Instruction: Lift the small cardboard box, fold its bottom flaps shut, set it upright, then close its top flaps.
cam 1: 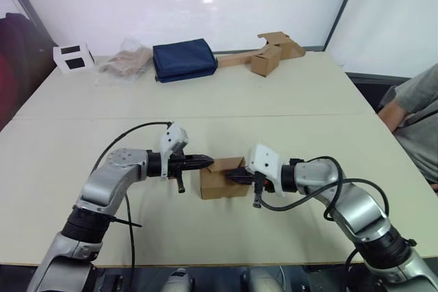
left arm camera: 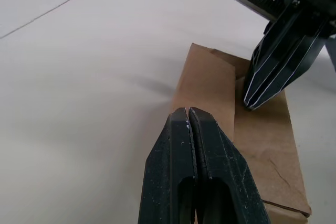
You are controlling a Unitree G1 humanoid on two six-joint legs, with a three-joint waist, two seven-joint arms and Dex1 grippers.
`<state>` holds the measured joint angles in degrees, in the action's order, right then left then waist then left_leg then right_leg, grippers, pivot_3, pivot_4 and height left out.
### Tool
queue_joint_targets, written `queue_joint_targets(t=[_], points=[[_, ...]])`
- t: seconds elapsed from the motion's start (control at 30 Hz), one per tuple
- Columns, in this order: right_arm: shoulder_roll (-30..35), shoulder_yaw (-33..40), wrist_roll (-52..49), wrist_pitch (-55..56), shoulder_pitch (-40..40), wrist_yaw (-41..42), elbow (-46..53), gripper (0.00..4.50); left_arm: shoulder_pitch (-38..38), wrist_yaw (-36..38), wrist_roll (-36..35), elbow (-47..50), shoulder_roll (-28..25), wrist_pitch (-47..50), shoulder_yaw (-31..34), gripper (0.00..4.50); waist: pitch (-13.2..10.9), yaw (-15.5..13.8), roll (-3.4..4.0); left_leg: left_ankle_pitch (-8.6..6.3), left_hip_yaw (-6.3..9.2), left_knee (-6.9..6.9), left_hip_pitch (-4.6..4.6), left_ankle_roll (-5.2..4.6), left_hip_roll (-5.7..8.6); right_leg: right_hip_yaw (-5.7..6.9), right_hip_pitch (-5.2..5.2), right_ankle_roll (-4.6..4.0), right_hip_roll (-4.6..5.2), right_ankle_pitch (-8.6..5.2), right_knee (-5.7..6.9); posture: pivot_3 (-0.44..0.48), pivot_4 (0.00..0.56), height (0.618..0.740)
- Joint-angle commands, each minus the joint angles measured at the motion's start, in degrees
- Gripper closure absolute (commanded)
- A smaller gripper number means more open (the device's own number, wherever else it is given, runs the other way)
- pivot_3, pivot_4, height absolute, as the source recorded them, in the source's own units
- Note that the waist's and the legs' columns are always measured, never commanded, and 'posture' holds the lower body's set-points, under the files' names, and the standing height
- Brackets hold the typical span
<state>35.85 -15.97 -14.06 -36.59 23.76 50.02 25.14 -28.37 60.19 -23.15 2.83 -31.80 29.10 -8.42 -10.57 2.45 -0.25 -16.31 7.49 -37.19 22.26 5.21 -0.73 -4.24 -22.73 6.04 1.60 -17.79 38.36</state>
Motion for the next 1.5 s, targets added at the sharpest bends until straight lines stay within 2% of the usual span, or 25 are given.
queue_joint_targets(t=[0.03, 0.17, 0.23, 0.3, 0.57, 1.1, 1.4, 1.5], points=[[-0.50, 3.60, -3.34, -1.70, 0.71, -0.26, 2.32, 4.50, -0.12, 0.89, 2.41, -0.26, -0.96, -2.01, -1.63, 4.47, 0.00, 0.02, 0.00, 0.00, 0.00, 0.00, 0.00, 0.00, 0.00, 0.00, 0.00, 0.00, 0.00, 0.00, 0.00, 0.000, 0.150, 0.740], [-1.59, 6.12, -5.75, -3.26, 1.25, -1.40, 2.01, 4.50, -0.35, 1.22, 1.44, 0.74, -0.64, -1.91, -0.92, 4.47, 0.00, 0.02, 0.00, 0.00, 0.00, 0.01, 0.00, 0.00, 0.00, 0.00, 0.00, 0.00, 0.00, 0.00, 0.00, 0.000, 0.150, 0.740], [-2.22, 7.30, -6.46, -3.44, 1.71, -2.30, 1.26, 4.50, -1.98, -0.24, -2.70, 2.16, 0.82, 2.30, 1.65, 4.47, 0.00, -0.04, 0.00, 0.00, 0.00, 0.01, 0.00, 0.00, 0.00, 0.00, 0.00, 0.00, 0.00, 0.00, 0.00, 0.000, 0.150, 0.740], [-2.74, 7.94, -6.67, -3.28, 2.29, -3.14, 0.32, 4.50, -2.65, -0.35, -3.46, 3.54, 0.83, 3.73, 1.87, 4.47, -0.01, 0.01, -0.01, 0.00, 0.00, 0.00, 0.01, 0.00, 0.00, 0.00, 0.00, 0.00, 0.00, 0.00, 0.00, 0.000, 0.150, 0.740], [-2.96, 5.57, -3.65, -0.65, 3.11, -4.49, -2.72, 4.50, -2.72, -1.67, -4.51, 7.29, 0.92, 6.53, 1.50, 4.47, -0.01, 0.09, 0.00, 0.00, 0.00, 0.02, 0.02, 0.00, 0.00, 0.00, -0.03, 0.00, -0.01, 0.00, 0.00, 0.000, 0.150, 0.740], [-2.09, -1.35, 1.74, 3.08, 2.35, -2.35, -4.96, 4.50, 1.80, -2.05, 3.08, 5.58, -0.59, 1.71, -4.36, 4.47, -0.01, 0.07, 0.00, 0.00, -0.01, 0.01, 0.02, 0.00, 0.00, -0.01, -0.03, 0.00, -0.01, 0.00, 0.00, 0.000, 0.150, 0.740], [-1.96, -1.80, 3.57, 4.42, 2.19, -1.66, -6.51, 4.50, 2.23, -2.44, 2.92, 6.11, -0.18, 1.70, -3.89, 4.47, -0.01, 0.08, 0.00, 0.00, 0.00, 0.01, 0.00, 0.00, 0.00, -0.01, -0.01, 0.00, -0.01, 0.00, 0.00, 0.000, 0.150, 0.740], [-2.17, -1.15, 3.25, 4.64, 2.13, -1.72, -6.66, 4.50, 2.30, -3.32, 0.76, 6.44, 0.57, 3.05, -1.73, 4.47, 0.00, 0.07, 0.00, 0.00, 0.00, 0.01, 0.00, 0.00, 0.00, -0.01, -0.01, 0.00, -0.01, 0.00, 0.00, 0.000, 0.150, 0.740]])
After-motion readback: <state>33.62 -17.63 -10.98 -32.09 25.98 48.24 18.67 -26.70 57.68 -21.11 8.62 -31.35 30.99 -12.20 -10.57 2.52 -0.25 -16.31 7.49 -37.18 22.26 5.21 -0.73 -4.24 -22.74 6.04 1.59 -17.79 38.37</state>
